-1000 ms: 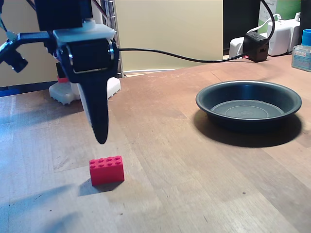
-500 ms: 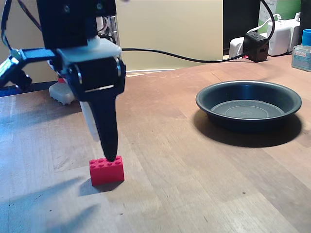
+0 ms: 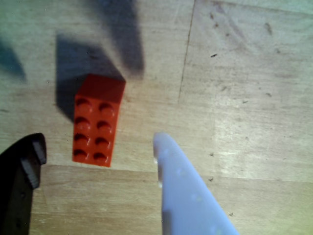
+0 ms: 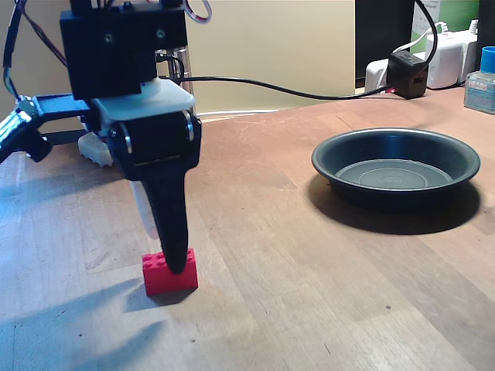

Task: Grasp a lego block and put it in the bin.

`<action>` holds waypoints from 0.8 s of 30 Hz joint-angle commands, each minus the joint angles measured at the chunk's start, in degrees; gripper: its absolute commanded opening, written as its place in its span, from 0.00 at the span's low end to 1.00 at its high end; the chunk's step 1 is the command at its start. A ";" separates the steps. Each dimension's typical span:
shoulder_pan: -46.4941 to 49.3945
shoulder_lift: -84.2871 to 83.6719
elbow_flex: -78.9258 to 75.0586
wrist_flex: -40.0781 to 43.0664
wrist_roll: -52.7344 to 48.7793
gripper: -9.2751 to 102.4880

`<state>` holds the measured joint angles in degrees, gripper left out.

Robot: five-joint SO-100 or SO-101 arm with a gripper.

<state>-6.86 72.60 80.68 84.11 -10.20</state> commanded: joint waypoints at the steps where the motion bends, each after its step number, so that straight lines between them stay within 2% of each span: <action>1: 0.18 -1.58 -2.20 -1.76 -0.18 0.27; 17: -0.44 -4.39 -1.67 -2.64 0.35 0.08; 24: -0.62 -4.31 -1.85 -1.93 0.44 0.08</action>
<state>-7.03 67.85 80.33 81.21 -10.20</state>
